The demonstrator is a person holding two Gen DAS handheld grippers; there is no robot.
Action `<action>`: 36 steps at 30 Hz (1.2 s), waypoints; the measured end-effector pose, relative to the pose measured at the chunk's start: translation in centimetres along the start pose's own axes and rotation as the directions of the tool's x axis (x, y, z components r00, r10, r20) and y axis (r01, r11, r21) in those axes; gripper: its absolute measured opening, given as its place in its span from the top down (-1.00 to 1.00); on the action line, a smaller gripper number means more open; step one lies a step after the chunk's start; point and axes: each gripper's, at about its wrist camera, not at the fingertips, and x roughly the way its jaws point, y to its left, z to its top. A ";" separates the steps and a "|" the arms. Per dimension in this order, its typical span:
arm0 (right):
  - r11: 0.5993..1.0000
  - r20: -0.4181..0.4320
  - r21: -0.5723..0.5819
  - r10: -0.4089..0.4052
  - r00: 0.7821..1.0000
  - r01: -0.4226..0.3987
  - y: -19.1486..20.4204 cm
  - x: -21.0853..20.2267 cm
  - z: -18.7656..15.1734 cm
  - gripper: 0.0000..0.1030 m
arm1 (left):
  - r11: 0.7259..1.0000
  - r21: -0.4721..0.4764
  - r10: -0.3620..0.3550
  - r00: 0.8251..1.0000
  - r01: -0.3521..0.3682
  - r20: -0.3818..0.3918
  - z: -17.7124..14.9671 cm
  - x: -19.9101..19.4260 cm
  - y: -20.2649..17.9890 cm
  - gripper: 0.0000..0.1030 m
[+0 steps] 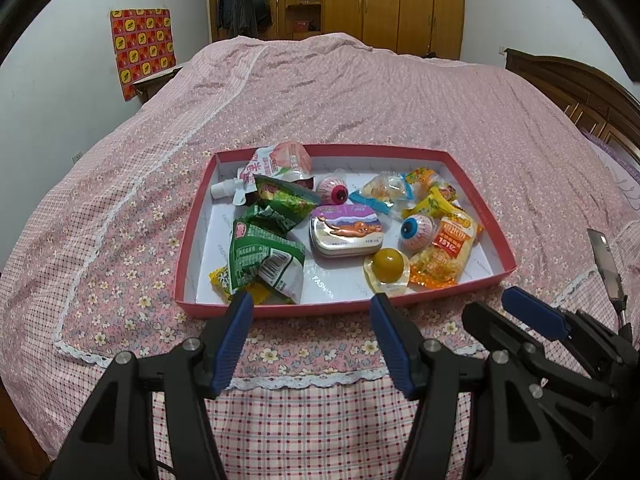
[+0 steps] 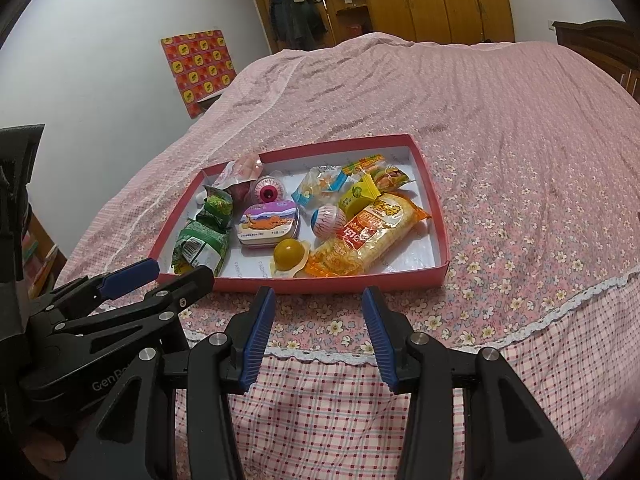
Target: Organize snacks
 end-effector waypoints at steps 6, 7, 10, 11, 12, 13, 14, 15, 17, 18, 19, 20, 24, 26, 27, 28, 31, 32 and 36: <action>1.000 -0.001 0.000 0.000 1.000 0.000 -0.1 0.0 0.0 0.09 | 1.000 0.001 0.000 1.000 0.000 0.000 0.0 0.0 0.0 -0.23; 1.000 -0.001 0.001 0.000 1.000 0.000 -0.1 0.0 0.0 0.09 | 1.000 0.000 0.002 1.000 -0.002 0.000 -0.1 0.0 0.0 -0.23; 1.000 -0.003 0.001 -0.002 1.000 0.002 -0.1 0.0 0.0 0.09 | 1.000 0.000 0.004 1.000 -0.004 -0.001 -0.1 0.0 0.0 -0.23; 1.000 -0.003 0.002 -0.002 1.000 0.002 -0.1 0.0 0.0 0.09 | 1.000 0.000 0.004 1.000 -0.004 -0.002 -0.1 0.1 0.0 -0.23; 1.000 -0.004 0.002 -0.002 1.000 0.002 -0.1 0.0 0.0 0.09 | 1.000 -0.001 0.005 1.000 -0.005 -0.002 -0.1 0.1 0.0 -0.23; 1.000 -0.004 0.003 -0.001 1.000 0.001 -0.1 0.0 0.0 0.09 | 1.000 -0.001 0.004 1.000 -0.004 -0.002 -0.1 0.1 0.0 -0.23; 1.000 -0.004 0.003 0.000 1.000 0.000 -0.1 0.1 0.0 0.09 | 1.000 -0.001 0.004 1.000 -0.004 -0.001 -0.1 0.1 0.0 -0.23; 1.000 -0.003 0.003 0.000 1.000 0.000 -0.1 0.1 0.0 0.09 | 1.000 -0.001 0.004 1.000 -0.004 -0.002 -0.1 0.1 0.0 -0.23; 1.000 -0.004 0.004 0.000 1.000 0.000 -0.1 0.1 0.0 0.09 | 1.000 0.000 0.005 1.000 -0.005 -0.002 -0.1 0.1 0.0 -0.23; 1.000 -0.004 0.004 0.000 1.000 0.000 -0.1 0.1 0.0 0.09 | 1.000 -0.001 0.004 1.000 -0.004 -0.002 -0.1 0.1 0.0 -0.23; 1.000 -0.004 0.004 0.000 1.000 0.000 -0.1 0.1 -0.1 0.09 | 1.000 0.000 0.005 1.000 -0.005 -0.003 -0.1 0.1 0.0 -0.23; 1.000 -0.004 0.004 0.000 1.000 0.000 -0.1 0.1 0.0 0.09 | 1.000 0.000 0.005 1.000 -0.005 -0.003 -0.1 0.1 0.0 -0.23; 1.000 -0.005 0.007 0.001 1.000 -0.001 -0.1 0.1 -0.1 0.09 | 1.000 -0.001 0.006 1.000 -0.006 -0.003 -0.2 0.1 0.1 -0.23; 1.000 -0.005 0.007 0.001 1.000 -0.001 -0.1 0.1 -0.1 0.09 | 1.000 0.000 0.006 1.000 -0.006 -0.003 -0.1 0.1 0.0 -0.23; 1.000 -0.005 0.007 0.001 1.000 0.000 -0.1 0.1 -0.1 0.09 | 1.000 0.000 0.006 1.000 -0.006 -0.003 -0.2 0.1 0.1 -0.23; 1.000 -0.006 0.008 0.000 1.000 0.000 -0.1 0.2 -0.1 0.09 | 1.000 0.000 0.005 1.000 -0.005 -0.003 -0.2 0.1 0.1 -0.23; 1.000 -0.007 0.010 -0.002 1.000 0.002 -0.1 0.2 -0.2 0.09 | 1.000 0.000 0.005 1.000 -0.005 -0.003 -0.1 0.1 0.0 -0.23; 1.000 -0.007 0.011 -0.003 1.000 0.004 -0.1 0.1 -0.2 0.09 | 1.000 0.001 0.005 1.000 -0.005 -0.004 -0.1 0.0 0.0 -0.23; 1.000 -0.008 0.013 -0.006 1.000 0.006 -0.1 0.1 -0.3 0.09 | 1.000 0.002 0.007 1.000 -0.007 -0.004 -0.3 0.1 0.0 -0.23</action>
